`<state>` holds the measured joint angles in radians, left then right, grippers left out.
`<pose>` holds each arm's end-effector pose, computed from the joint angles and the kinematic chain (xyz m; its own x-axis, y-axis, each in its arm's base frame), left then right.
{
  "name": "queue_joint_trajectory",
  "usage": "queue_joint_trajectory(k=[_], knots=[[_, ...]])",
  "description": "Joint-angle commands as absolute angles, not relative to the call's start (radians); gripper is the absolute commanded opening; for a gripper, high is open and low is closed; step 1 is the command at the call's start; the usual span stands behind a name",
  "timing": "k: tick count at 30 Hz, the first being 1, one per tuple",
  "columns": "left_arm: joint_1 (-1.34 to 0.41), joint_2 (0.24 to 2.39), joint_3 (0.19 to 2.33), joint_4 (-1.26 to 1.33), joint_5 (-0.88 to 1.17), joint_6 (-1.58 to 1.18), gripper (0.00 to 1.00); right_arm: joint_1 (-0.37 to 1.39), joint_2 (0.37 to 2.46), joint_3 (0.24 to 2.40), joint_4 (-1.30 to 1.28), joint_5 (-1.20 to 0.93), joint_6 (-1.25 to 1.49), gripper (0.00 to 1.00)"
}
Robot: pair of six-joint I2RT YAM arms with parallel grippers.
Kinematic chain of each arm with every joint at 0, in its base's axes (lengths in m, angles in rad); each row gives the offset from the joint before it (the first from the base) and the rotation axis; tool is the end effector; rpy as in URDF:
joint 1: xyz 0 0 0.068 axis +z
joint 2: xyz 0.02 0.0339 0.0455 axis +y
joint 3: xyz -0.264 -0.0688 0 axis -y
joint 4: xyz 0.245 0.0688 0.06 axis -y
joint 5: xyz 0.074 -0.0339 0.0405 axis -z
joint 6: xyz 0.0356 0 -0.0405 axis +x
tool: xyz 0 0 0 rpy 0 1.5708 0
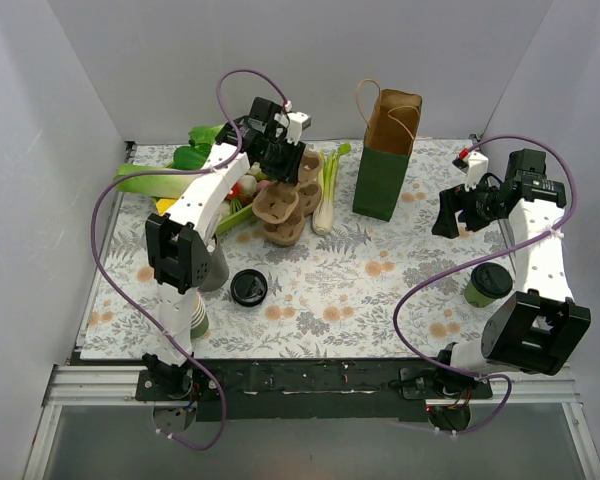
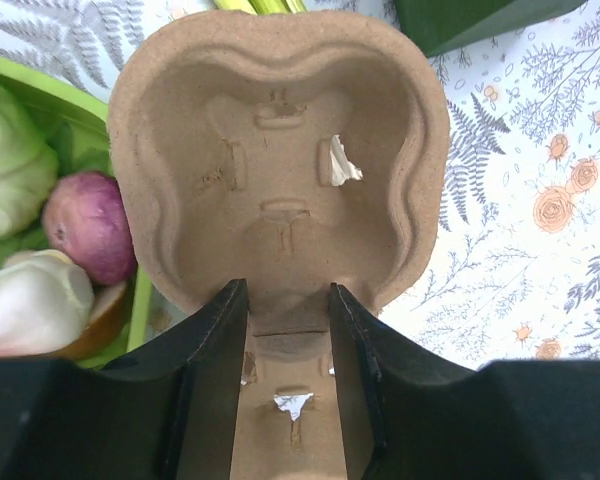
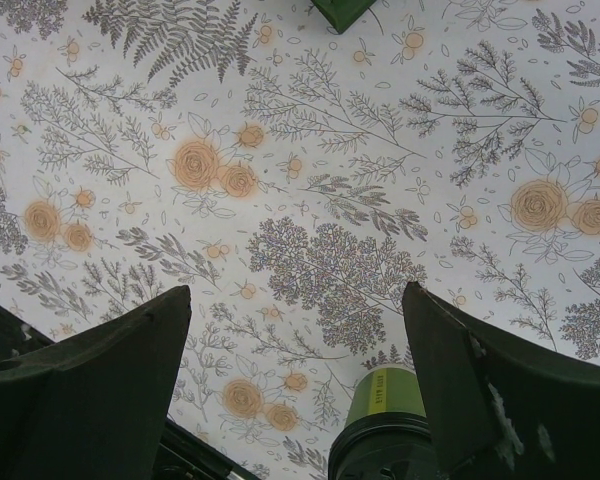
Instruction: Pack the takeout coffee
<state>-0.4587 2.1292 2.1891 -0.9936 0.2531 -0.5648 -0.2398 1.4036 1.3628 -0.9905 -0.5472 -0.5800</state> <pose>0.4133 -0.2140 0.3248 -0.9097 -0.1287 -0.3947 0.0891 0.8680 -0.4884 0.2734 -0.0478 0.3342 -0.6660 -0.3190 -0.6743 -0.5042 0.8587 0.0919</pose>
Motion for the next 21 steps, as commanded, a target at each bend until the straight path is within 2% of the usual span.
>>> queue_joint_trajectory(k=[1, 3, 4, 8, 15, 21], knots=[[-0.453, 2.051, 2.229, -1.002, 0.229, -0.5, 0.0, -0.236, 1.388, 1.348, -0.968, -0.572, -0.575, 0.94], [-0.454, 2.017, 2.211, -1.024, 0.277, -0.43, 0.0, -0.235, 1.387, 1.348, -0.971, -0.577, -0.574, 0.94], [-0.453, 2.002, 2.198, -1.038, 0.366, -0.404, 0.0, -0.235, 1.388, 1.362, -0.974, -0.587, -0.577, 0.94], [-0.469, 1.873, 1.951, -1.084, 0.565, -0.237, 0.0, -0.229, 1.407, 1.506, -0.989, -0.676, -0.619, 0.94], [-0.509, 1.723, 1.636, -1.011, 0.626, -0.152, 0.0, -0.105, 1.564, 1.904, -0.971, -0.749, -0.684, 0.95], [-0.552, 1.726, 1.516, -0.898, 0.647, -0.212, 0.0, 0.089, 1.71, 2.071, -0.977, -0.646, -0.749, 0.94]])
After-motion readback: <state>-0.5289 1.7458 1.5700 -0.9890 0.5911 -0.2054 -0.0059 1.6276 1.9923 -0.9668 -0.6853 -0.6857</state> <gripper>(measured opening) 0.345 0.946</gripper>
